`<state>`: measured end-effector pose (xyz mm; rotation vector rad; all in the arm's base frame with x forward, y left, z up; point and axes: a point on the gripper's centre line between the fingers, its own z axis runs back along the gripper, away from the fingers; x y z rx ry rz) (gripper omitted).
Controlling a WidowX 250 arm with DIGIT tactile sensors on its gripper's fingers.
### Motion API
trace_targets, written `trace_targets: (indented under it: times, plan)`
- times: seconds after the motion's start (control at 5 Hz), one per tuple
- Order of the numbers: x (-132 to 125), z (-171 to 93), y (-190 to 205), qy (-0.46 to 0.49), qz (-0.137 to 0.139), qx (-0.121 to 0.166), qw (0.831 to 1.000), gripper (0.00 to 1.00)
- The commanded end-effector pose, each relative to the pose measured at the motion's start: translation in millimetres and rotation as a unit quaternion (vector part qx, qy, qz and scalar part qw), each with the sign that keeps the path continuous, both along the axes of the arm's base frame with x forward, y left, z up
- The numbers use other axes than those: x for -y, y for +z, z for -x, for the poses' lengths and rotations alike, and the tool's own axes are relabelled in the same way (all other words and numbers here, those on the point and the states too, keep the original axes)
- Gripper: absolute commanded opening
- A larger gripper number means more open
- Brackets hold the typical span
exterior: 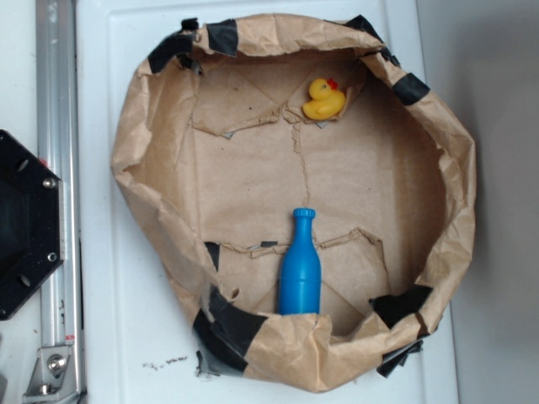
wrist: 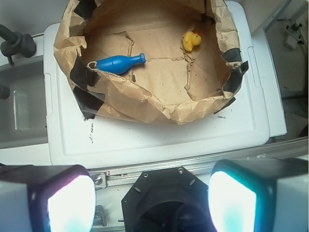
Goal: Grab the yellow duck.
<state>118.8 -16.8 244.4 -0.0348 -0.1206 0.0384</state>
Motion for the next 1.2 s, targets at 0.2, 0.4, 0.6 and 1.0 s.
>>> trace_targets:
  times: [0.2,0.4,0.6,1.0]
  plan:
    - [0,-33,-16,-0.020,0.006,0.068,0.997,1.00]
    - [-11,-78,-47,0.046,0.000,0.071,0.996,1.00]
    - [-8,-103,-71,0.081,0.055,0.062,0.993,1.00]
    - [-7,-158,-117,0.265,0.028,0.092,0.959,1.00]
